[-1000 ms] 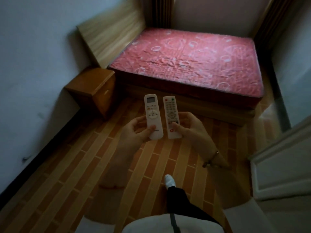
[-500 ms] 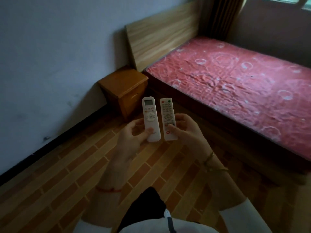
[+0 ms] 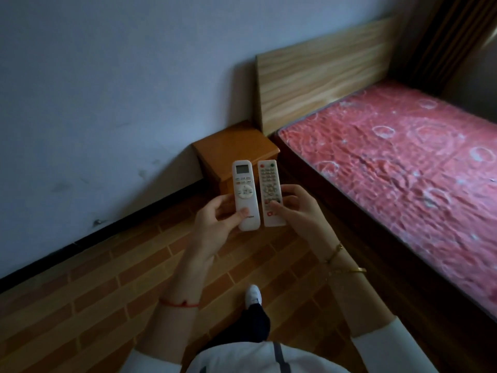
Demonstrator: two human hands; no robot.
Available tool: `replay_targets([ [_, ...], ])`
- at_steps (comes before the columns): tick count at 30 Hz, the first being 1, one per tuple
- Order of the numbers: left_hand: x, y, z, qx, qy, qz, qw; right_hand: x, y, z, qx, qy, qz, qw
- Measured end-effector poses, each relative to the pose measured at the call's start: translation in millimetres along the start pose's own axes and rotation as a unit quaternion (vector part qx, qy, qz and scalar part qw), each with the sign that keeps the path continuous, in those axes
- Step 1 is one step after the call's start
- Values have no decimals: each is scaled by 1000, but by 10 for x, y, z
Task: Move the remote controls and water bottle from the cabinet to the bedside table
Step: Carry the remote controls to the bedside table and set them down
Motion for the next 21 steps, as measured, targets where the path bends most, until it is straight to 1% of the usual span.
replay_targets([
  [3, -659, 179, 70, -5, 21, -13, 1000, -709, -234, -50, -4, -25, 14, 1000],
  [6, -1224, 332, 118, 5, 29, -10, 1000, -1308, -389, -93, -3, -36, 17, 999],
  [11, -1985, 534, 165, 21, 44, 0, 999, -2143, -528, -154, -4, -60, 0, 998],
  [15, -2557, 565, 216, 12, 67, 13, 998, -2791, -588, -189, -5, -84, -7, 996],
  [21, -3518, 510, 206, 46, 112, 41, 992, -3900, -614, -239, 15, -136, -5, 991],
])
Point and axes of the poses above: each hand's wrist, its own x-axis away from the middle knuckle, its own z-axis out of the back of the hand, y = z × x, the point moved 6 cm from there along -x, towards the middle knuckle, and after that the axes turned 1 degree about -y, right-handed, at the moved point
